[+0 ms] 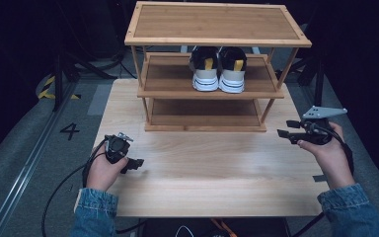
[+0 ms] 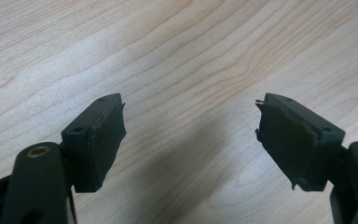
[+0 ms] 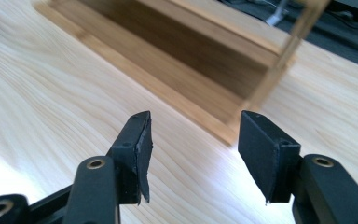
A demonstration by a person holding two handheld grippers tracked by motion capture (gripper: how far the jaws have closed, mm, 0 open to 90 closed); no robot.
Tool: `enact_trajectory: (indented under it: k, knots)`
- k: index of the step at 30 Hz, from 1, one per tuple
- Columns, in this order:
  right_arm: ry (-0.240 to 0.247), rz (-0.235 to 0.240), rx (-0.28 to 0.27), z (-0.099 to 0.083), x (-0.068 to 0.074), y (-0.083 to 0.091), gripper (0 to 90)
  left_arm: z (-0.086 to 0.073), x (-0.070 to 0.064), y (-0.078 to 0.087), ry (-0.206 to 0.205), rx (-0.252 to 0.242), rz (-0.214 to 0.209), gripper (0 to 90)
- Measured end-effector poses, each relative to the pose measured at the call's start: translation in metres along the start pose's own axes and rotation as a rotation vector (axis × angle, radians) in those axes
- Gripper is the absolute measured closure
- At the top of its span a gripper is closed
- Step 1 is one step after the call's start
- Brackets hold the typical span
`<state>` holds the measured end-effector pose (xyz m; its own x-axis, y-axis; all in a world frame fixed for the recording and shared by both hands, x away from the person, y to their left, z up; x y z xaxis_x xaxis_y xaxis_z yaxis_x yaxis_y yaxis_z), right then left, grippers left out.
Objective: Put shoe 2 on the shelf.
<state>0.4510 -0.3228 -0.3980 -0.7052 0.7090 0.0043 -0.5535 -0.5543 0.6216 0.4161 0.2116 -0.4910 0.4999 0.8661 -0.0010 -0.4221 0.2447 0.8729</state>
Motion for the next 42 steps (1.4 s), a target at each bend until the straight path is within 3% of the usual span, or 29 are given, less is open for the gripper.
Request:
enact_trajectory:
  k: [1,3,6,9,11,12,19,22,27,32,42]
  knots:
    - [0.014,-0.014,0.008,-0.006,-0.002,-0.002,45.4,0.0,0.0,0.0,0.001,-0.006,-0.004,22.9]
    - [-0.003,0.0,0.03,-0.018,-0.004,-0.008,45.6,0.001,0.001,0.0,0.001,-0.013,-0.007,23.0]
    - [-0.03,0.036,0.013,-0.03,-0.005,-0.015,45.7,0.001,0.001,0.0,-0.003,-0.015,-0.001,23.0]
    - [-0.045,0.043,0.005,-0.043,-0.005,-0.021,45.7,0.001,0.001,-0.001,-0.009,-0.016,0.001,22.9]
    - [-0.05,0.047,-0.008,-0.048,-0.005,-0.024,46.1,0.0,0.002,-0.003,-0.015,-0.018,0.019,22.8]
    - [-0.063,0.057,0.004,-0.058,-0.006,-0.029,46.0,-0.001,0.004,-0.005,-0.023,-0.004,0.046,22.9]
    - [-0.102,0.051,0.011,-0.083,-0.014,-0.038,46.2,0.0,0.005,-0.008,-0.026,-0.009,0.049,22.5]
    - [-0.097,0.039,0.019,-0.093,-0.018,-0.045,46.6,0.0,0.005,-0.01,-0.021,-0.011,0.048,22.3]
    - [-0.103,0.028,0.013,-0.101,-0.022,-0.052,47.0,-0.001,0.007,-0.014,0.006,0.0,0.074,22.2]
    - [-0.093,0.021,0.046,-0.105,-0.02,-0.058,47.7,-0.001,0.008,-0.016,0.017,-0.005,0.071,22.0]
    - [-0.085,0.025,0.041,-0.105,-0.018,-0.062,47.5,0.002,0.003,-0.018,0.032,-0.022,0.043,21.3]
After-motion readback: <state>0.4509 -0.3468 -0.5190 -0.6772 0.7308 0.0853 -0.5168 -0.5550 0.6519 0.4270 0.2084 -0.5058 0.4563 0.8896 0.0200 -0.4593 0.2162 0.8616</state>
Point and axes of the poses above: each handheld gripper's, and its own axes: y roughly backward along the jaws, z roughly out of its top, x roughly to its left, the point moved 6 cm from there along -y, roughly forward along the jaws, and after that the axes turned 7 degrees about z, right-handed, at the moved point
